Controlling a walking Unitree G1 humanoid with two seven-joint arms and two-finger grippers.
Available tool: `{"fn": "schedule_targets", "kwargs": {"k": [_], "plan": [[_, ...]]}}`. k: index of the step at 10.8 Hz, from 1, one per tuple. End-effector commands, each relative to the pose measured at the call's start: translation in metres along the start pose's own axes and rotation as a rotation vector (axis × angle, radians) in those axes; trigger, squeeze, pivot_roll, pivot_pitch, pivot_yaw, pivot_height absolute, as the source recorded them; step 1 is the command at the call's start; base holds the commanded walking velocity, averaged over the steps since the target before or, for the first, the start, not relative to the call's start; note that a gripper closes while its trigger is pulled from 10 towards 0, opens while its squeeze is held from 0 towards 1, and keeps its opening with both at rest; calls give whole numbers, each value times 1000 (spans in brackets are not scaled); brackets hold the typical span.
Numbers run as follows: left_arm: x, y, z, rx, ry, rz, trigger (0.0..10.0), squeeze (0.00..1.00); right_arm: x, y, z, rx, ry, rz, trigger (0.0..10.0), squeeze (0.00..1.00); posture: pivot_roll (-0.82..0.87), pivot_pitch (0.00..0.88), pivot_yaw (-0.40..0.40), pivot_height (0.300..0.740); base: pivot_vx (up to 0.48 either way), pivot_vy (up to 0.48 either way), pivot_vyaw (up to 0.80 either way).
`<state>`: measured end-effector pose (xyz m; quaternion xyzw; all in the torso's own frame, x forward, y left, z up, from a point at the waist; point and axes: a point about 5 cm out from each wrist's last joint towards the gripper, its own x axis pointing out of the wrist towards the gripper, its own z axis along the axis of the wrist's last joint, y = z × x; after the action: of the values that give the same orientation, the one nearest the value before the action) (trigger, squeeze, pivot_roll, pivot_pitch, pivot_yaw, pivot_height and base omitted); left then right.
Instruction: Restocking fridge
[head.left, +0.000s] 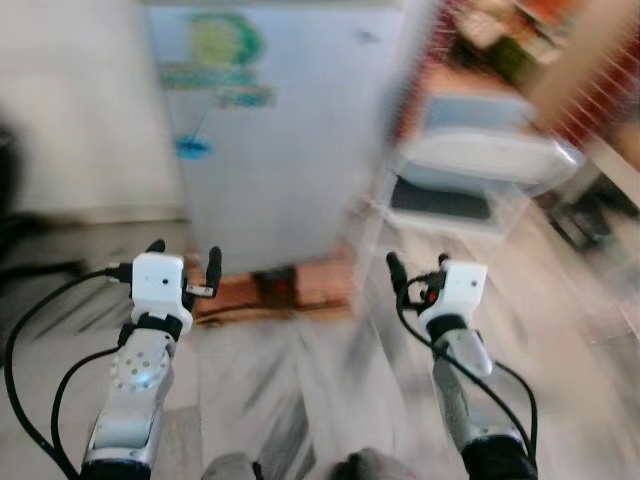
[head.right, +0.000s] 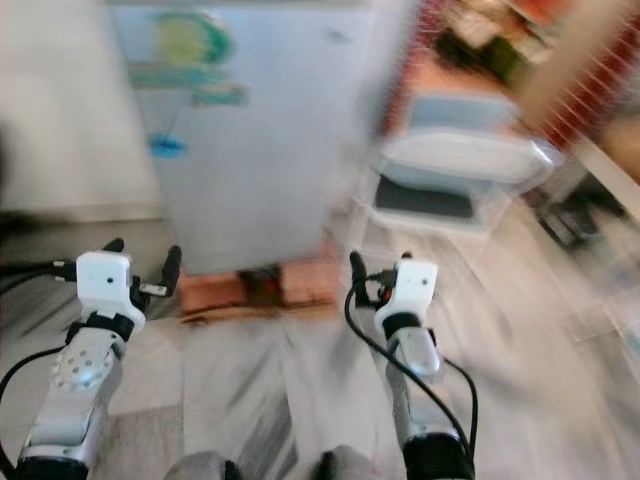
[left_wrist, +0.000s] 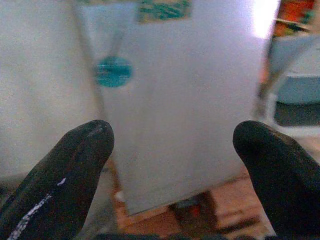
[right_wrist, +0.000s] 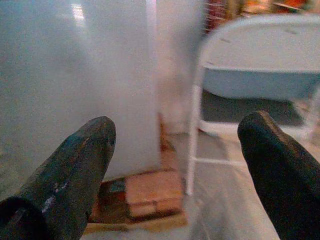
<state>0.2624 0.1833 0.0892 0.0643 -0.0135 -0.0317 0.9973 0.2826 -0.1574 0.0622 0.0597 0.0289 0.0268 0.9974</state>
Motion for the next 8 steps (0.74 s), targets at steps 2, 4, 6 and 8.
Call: {"fn": "schedule_targets", "kwargs": {"k": [2, 4, 6, 8], "plan": [[1, -7, -1, -10, 2, -36, 10000, 0, -2, -11, 0, -10, -3, -41, 10000, 0, 155, 50, -50, 740, 0, 480, -800], [5, -5, 1, -11, -1, -27, 10000, 0, -1, -9, 2, -14, -7, -32, 10000, 0, 157, 46, -60, 740, 0, 480, -800], [4, -6, 0, -10, -2, -26, 10000, 0, 0, -11, 2, -18, -8, -30, 10000, 0, 160, 47, -64, 740, 0, 480, -400], [2, -7, -2, -8, 4, -25, 10000, 0, 0, -10, 1, -21, -4, -29, 10000, 0, 162, 47, -62, 740, 0, 480, 0]]}}
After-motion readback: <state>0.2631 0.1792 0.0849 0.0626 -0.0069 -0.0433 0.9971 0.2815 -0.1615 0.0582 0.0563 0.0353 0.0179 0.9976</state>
